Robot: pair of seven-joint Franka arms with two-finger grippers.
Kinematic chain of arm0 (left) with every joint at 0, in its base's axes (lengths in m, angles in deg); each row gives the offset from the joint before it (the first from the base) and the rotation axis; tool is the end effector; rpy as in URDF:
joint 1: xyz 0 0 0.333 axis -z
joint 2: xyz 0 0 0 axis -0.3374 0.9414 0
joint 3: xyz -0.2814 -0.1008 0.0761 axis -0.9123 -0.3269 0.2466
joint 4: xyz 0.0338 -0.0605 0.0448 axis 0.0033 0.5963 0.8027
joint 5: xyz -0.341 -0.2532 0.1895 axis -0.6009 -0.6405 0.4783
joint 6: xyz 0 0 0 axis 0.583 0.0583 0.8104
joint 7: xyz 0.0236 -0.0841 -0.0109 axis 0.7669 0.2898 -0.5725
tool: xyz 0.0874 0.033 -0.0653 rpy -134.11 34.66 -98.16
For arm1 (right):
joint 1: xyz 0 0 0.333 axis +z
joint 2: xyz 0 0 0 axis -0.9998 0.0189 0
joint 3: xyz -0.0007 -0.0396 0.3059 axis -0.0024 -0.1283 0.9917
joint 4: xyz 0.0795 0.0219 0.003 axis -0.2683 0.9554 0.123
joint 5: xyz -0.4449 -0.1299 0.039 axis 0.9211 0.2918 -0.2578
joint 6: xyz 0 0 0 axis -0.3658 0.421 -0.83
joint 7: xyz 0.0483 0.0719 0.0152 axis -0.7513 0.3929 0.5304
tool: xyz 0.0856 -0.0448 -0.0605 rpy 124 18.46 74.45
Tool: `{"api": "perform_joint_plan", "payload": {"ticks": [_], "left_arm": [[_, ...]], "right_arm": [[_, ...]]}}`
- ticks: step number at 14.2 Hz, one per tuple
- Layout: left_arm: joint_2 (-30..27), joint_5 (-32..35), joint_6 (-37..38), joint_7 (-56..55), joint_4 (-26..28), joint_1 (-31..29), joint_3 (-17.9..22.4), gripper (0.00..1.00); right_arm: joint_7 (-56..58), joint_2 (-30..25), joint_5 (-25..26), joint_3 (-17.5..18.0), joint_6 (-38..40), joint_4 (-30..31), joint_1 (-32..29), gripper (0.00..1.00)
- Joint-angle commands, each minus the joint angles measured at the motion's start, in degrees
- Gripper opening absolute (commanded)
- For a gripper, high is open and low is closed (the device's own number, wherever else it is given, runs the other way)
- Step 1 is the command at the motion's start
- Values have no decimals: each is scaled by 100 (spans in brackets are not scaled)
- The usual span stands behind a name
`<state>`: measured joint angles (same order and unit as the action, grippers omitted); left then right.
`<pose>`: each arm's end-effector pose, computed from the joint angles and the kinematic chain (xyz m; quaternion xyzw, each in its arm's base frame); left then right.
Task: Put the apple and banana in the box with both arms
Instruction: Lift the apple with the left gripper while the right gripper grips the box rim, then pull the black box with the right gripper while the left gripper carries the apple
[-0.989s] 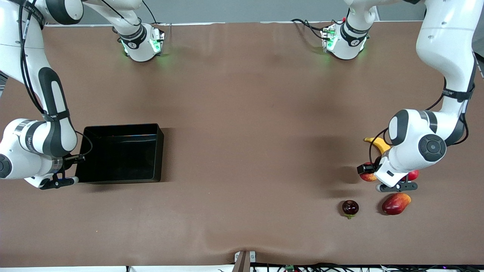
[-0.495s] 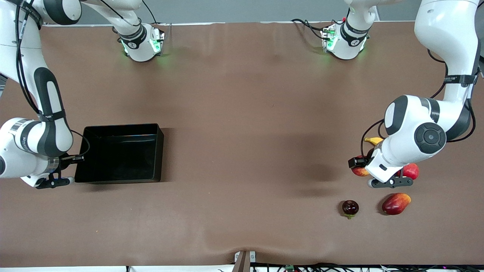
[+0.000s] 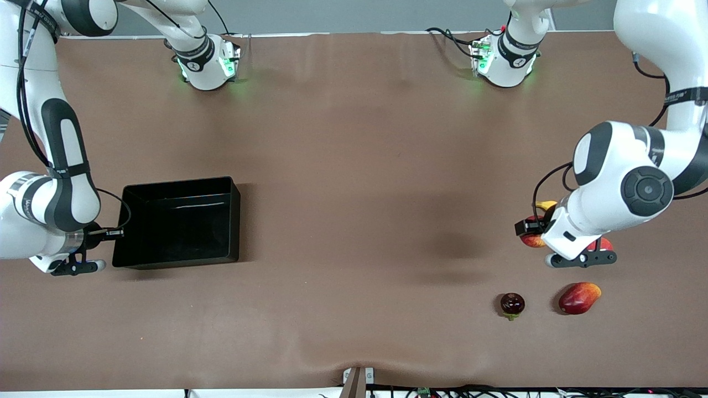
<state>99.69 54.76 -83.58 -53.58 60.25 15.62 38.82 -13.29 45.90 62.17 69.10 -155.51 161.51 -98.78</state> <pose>0.7169 -0.1309 0.3656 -0.9983 -0.0326 0.0433 0.0193 0.7047 -0.1668 0.1789 -0.9894 -0.0403 0.1302 0.0501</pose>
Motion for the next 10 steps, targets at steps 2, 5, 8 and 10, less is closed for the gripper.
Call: {"api": "perform_joint_plan", "payload": {"ticks": [2, 5, 8, 10], "left_arm": [[-234, 70, 360, -359, 34, -65, -47, 0], [-375, 62, 387, -359, 42, -91, -30, 0], [-384, 62, 396, -350, 51, -109, -21, 0], [-375, 70, 396, -342, 42, -91, -21, 0]], "right_arm": [[-104, -38, -144, 93, 42, -62, -42, 0], [-299, -143, -380, 101, 59, -88, 28, 0], [-325, -345, -689, 101, 51, -97, 212, 0], [-639, -512, -707, 101, 59, -97, 431, 0]]}}
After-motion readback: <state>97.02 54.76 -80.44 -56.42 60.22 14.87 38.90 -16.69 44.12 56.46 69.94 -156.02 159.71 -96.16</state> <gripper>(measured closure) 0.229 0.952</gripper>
